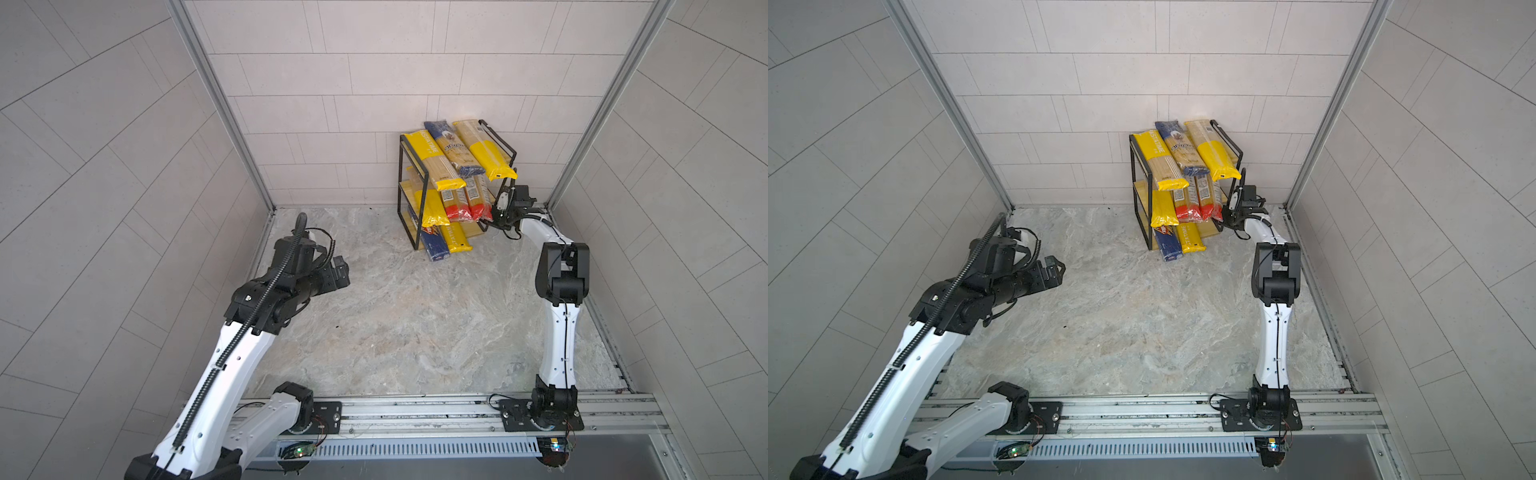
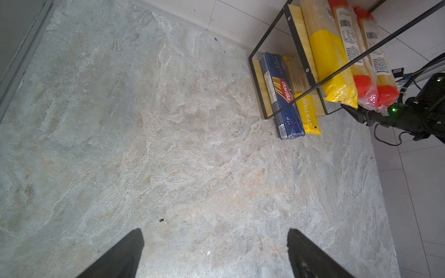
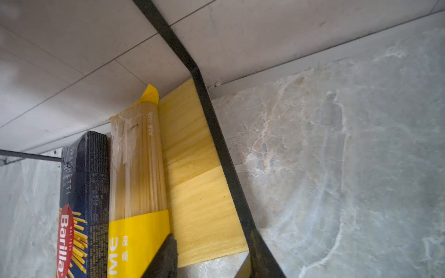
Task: Arrange pasta packages on shelves
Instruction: Rotate the shelf at the top-center of the table.
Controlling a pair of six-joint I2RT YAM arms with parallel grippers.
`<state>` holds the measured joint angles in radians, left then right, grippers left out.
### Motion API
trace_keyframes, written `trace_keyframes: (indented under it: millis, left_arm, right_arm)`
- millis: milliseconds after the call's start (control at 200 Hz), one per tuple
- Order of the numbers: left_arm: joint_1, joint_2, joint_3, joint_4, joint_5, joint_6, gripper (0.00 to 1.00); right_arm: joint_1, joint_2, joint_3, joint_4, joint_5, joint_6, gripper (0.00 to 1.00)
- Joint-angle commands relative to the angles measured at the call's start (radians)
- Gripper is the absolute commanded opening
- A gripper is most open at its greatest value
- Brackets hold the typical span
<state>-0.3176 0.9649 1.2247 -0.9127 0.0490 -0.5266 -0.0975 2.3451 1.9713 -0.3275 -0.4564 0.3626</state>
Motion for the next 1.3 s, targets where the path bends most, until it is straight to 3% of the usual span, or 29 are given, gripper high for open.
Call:
trace_keyframes:
  millis: [0, 155, 385, 715, 1296]
  left_arm:
    - [-0.005, -0.012, -0.001, 0.008, -0.012, -0.003, 0.99]
    - [-0.005, -0.017, -0.002, 0.005, 0.001, -0.007, 0.99]
    - [-0.005, -0.047, -0.005, -0.011, 0.002, -0.008, 0.99]
    - [-0.005, -0.106, -0.012, -0.042, -0.008, 0.002, 0.99]
    - [-0.005, -0.232, -0.022, -0.112, -0.01, 0.052, 0.99]
  right_arm:
    - [-0.001, 0.023, 0.029, 0.092, -0.159, 0.128, 0.23]
    - [-0.001, -0.034, -0.083, 0.125, -0.178, 0.103, 0.08]
    - [0.005, -0.088, -0.215, 0.212, -0.258, 0.109, 0.0]
    - [0.045, -0.189, -0.352, 0.22, -0.274, 0.075, 0.0]
    - [0.145, -0.468, -0.62, 0.116, -0.143, 0.01, 0.0]
